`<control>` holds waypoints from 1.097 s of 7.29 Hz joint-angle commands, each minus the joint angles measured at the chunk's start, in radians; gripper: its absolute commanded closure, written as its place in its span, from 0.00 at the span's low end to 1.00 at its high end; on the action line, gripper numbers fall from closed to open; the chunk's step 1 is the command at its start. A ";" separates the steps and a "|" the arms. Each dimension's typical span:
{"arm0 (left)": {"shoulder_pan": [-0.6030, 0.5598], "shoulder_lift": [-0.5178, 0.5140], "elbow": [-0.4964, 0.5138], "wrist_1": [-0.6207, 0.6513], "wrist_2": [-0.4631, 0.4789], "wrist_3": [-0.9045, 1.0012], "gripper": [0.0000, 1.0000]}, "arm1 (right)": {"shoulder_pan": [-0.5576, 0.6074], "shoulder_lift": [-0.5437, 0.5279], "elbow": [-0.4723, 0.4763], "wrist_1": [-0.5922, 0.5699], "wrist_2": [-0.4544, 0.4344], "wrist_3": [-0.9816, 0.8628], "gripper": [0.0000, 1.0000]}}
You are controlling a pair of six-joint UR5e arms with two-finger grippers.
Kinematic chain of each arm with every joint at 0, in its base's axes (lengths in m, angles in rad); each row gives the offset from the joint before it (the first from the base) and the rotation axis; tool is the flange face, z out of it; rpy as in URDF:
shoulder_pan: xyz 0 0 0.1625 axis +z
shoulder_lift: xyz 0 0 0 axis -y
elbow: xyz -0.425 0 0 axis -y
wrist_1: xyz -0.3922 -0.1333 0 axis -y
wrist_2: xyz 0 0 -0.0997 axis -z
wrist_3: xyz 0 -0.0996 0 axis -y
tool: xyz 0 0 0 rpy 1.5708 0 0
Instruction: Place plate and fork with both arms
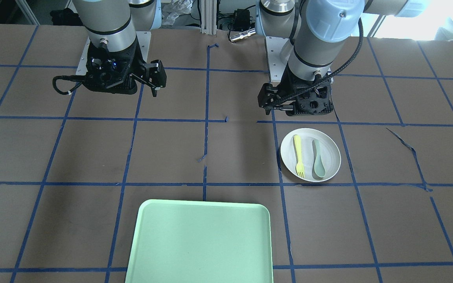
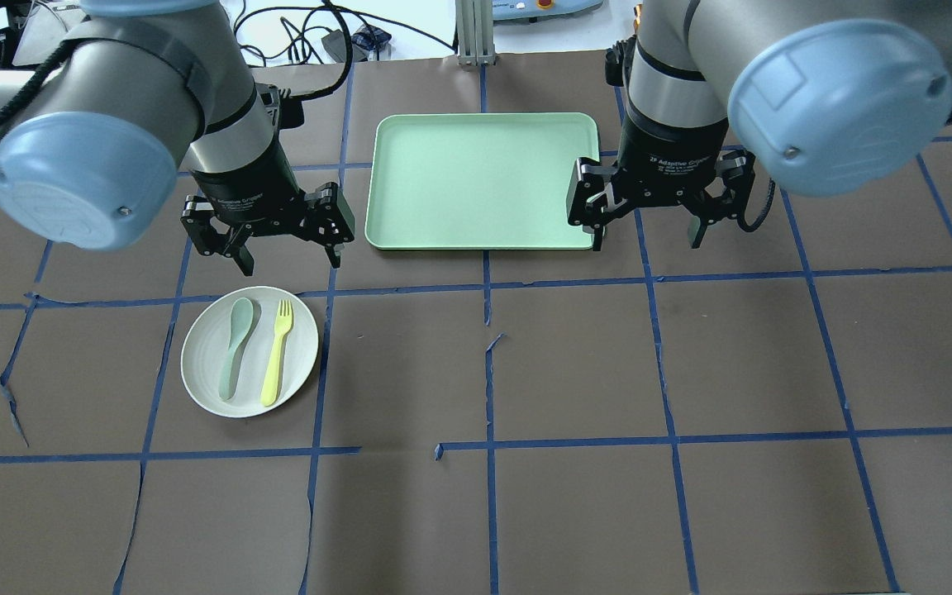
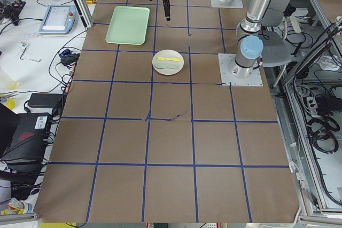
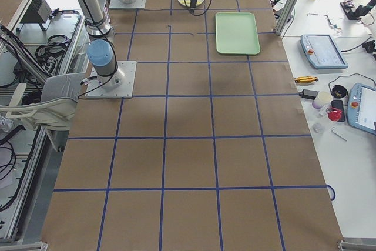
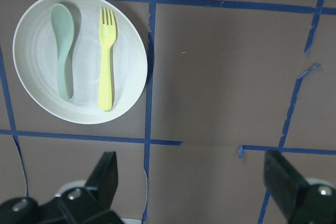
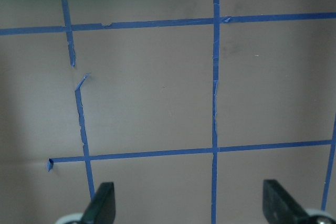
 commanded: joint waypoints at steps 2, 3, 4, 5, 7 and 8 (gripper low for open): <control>0.157 -0.002 -0.068 0.021 -0.005 0.134 0.00 | 0.000 0.018 0.005 -0.008 0.010 0.011 0.00; 0.242 0.000 -0.126 0.094 -0.007 0.224 0.00 | 0.000 0.038 0.004 -0.013 0.007 0.014 0.00; 0.317 0.000 -0.195 0.168 -0.005 0.304 0.09 | 0.000 0.040 0.005 0.001 0.007 0.014 0.00; 0.404 -0.005 -0.264 0.269 -0.013 0.426 0.09 | 0.000 0.040 0.005 0.001 0.010 0.014 0.00; 0.532 -0.053 -0.360 0.403 -0.075 0.553 0.09 | 0.002 0.040 0.011 0.001 0.010 0.012 0.00; 0.542 -0.092 -0.378 0.429 -0.089 0.555 0.12 | 0.002 0.040 0.020 -0.004 0.010 0.014 0.00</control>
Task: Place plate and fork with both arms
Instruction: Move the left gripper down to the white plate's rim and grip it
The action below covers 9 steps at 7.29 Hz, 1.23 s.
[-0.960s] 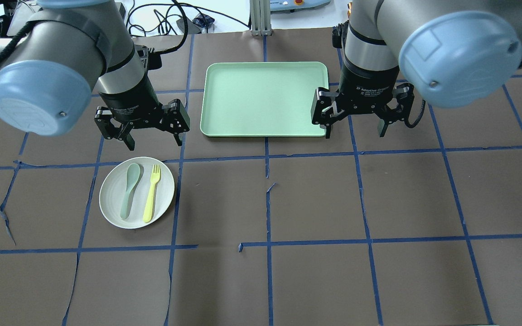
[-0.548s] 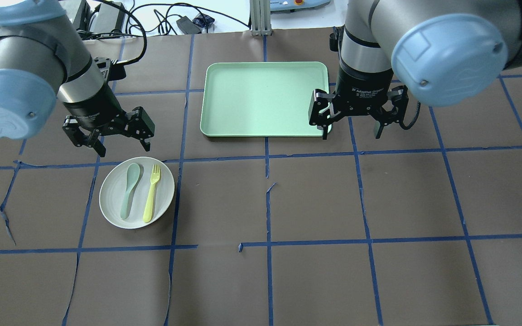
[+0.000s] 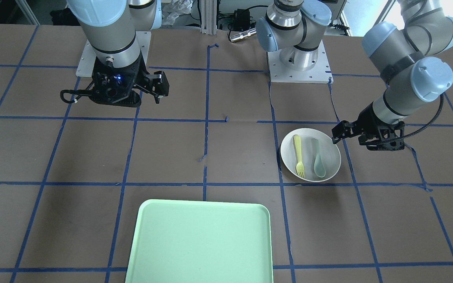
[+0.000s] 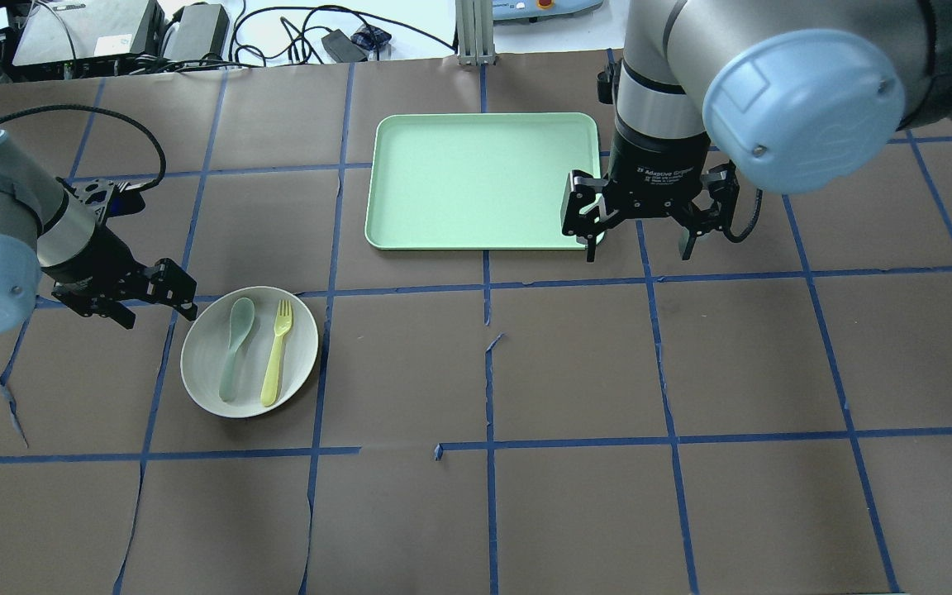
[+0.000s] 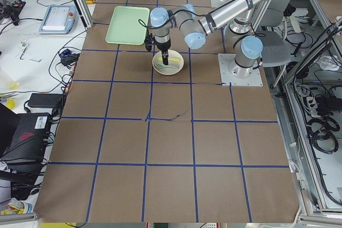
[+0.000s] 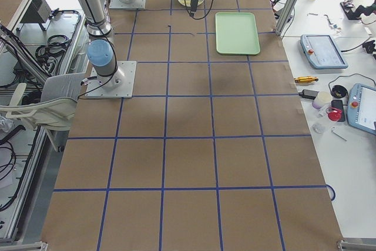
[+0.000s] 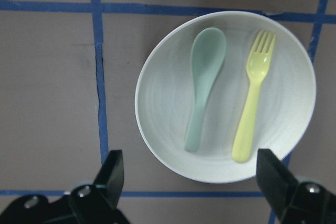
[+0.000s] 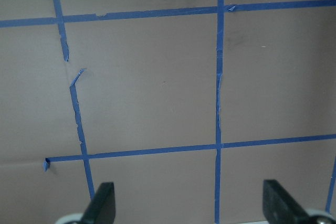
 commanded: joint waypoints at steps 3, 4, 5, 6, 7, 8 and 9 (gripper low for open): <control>0.038 -0.143 -0.052 0.084 -0.019 0.059 0.17 | 0.001 0.000 0.030 -0.013 0.000 0.001 0.00; 0.038 -0.169 -0.052 0.087 -0.019 0.061 0.17 | 0.001 0.000 0.030 -0.014 -0.016 0.001 0.00; 0.039 -0.180 -0.052 0.087 -0.016 0.066 0.17 | 0.001 0.000 0.032 -0.014 -0.015 0.001 0.00; 0.039 -0.181 -0.052 0.087 -0.014 0.075 0.17 | 0.001 0.000 0.033 -0.014 -0.009 0.001 0.00; 0.039 -0.183 -0.052 0.087 -0.012 0.076 0.21 | 0.001 0.000 0.033 -0.014 -0.013 0.001 0.00; 0.041 -0.183 -0.051 0.086 -0.011 0.076 0.35 | 0.001 0.000 0.033 -0.014 -0.012 0.001 0.00; 0.041 -0.183 -0.049 0.086 -0.011 0.076 0.66 | 0.001 0.000 0.033 -0.014 -0.013 0.001 0.00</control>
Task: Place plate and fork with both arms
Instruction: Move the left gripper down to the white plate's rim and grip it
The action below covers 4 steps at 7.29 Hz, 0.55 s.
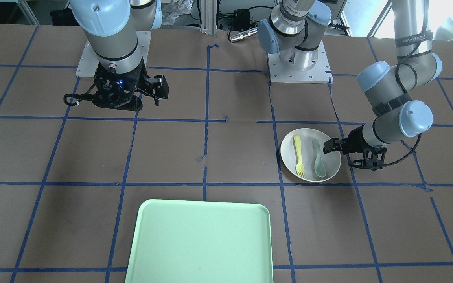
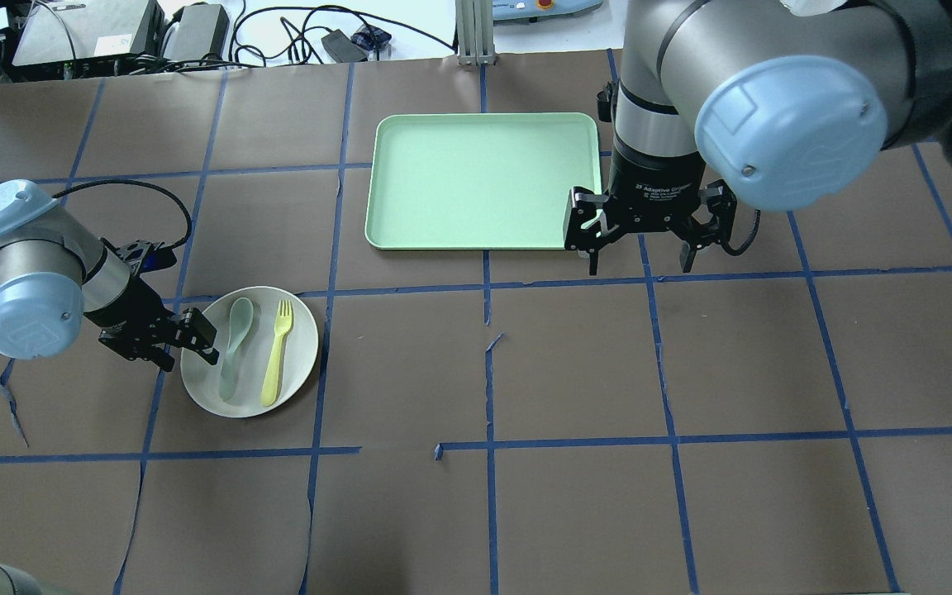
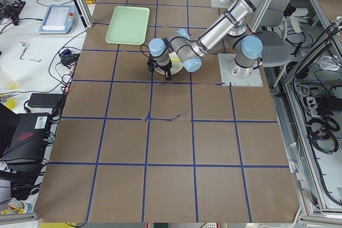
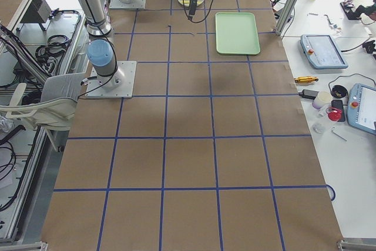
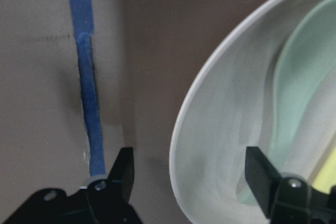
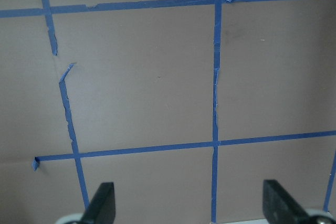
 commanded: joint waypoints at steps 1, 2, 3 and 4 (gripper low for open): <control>0.001 -0.001 0.008 0.001 0.001 -0.001 0.88 | 0.000 0.000 0.000 0.000 -0.001 0.000 0.00; -0.001 0.001 0.011 0.001 -0.001 -0.002 1.00 | 0.000 0.000 0.000 -0.002 -0.001 0.000 0.00; -0.001 0.002 0.015 0.001 0.001 0.001 1.00 | 0.000 0.001 0.000 -0.002 -0.001 0.000 0.00; -0.001 0.005 0.034 0.001 -0.002 0.001 1.00 | 0.000 0.005 0.000 -0.002 -0.003 0.000 0.00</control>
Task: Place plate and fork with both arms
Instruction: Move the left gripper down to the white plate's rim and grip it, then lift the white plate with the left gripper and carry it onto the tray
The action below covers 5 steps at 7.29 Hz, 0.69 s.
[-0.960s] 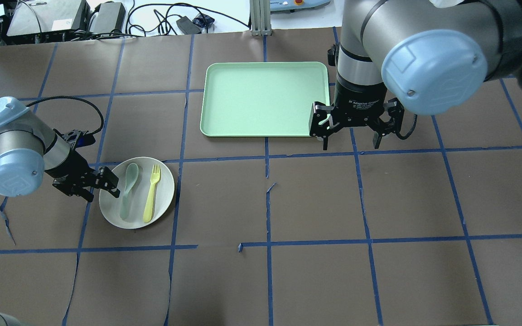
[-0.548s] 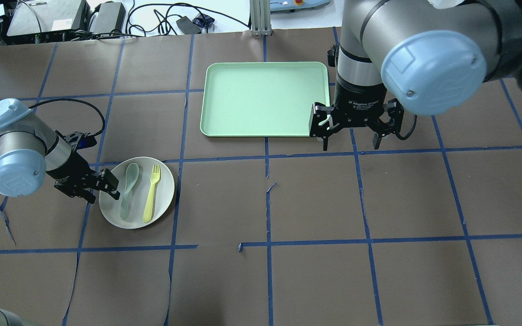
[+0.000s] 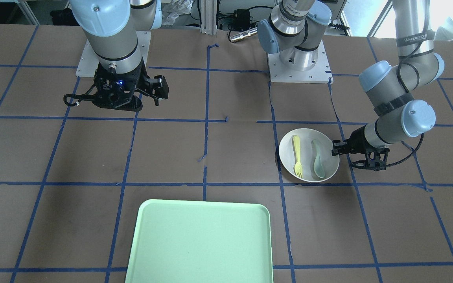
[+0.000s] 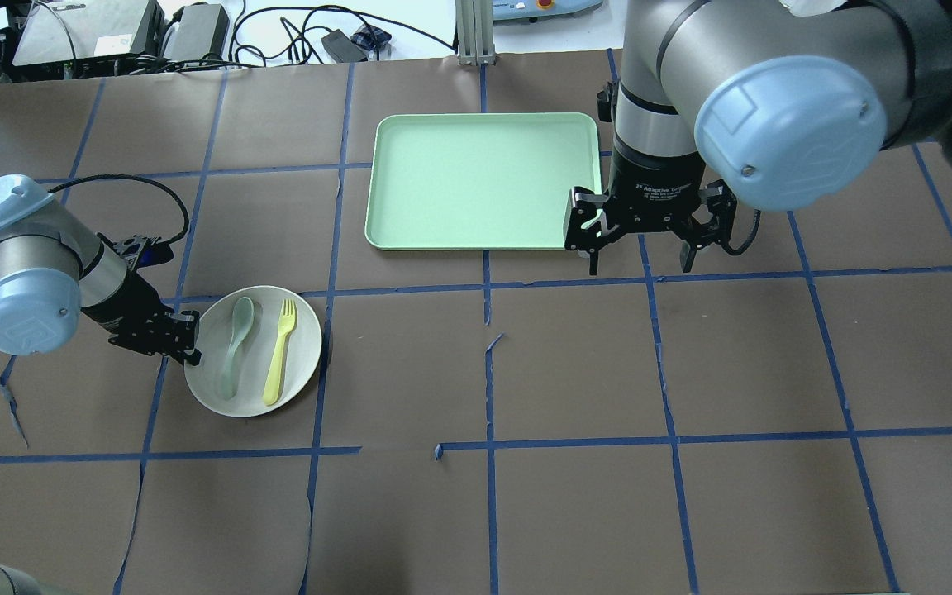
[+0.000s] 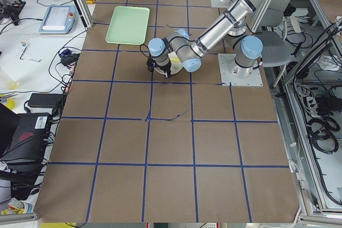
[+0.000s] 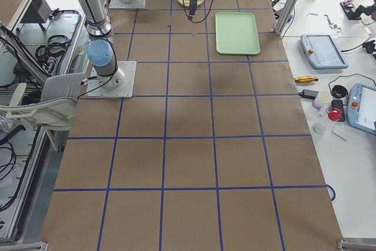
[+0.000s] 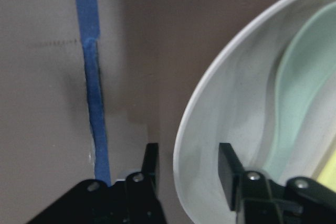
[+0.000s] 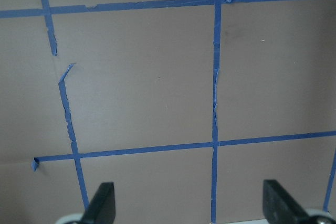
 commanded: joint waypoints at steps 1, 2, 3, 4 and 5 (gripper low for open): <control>0.000 0.007 0.040 -0.015 -0.009 -0.004 1.00 | 0.000 0.004 0.000 0.001 -0.001 0.000 0.00; 0.003 0.011 0.062 -0.046 -0.016 -0.008 1.00 | 0.000 0.004 0.000 0.001 -0.001 0.000 0.00; 0.024 0.021 0.091 -0.107 -0.066 -0.014 1.00 | 0.000 0.004 0.000 0.001 -0.001 0.000 0.00; 0.076 0.021 0.126 -0.177 -0.133 -0.015 1.00 | 0.000 0.004 0.000 0.001 -0.001 0.000 0.00; 0.114 0.021 0.149 -0.238 -0.181 -0.015 1.00 | 0.000 0.004 0.000 0.001 0.000 0.000 0.00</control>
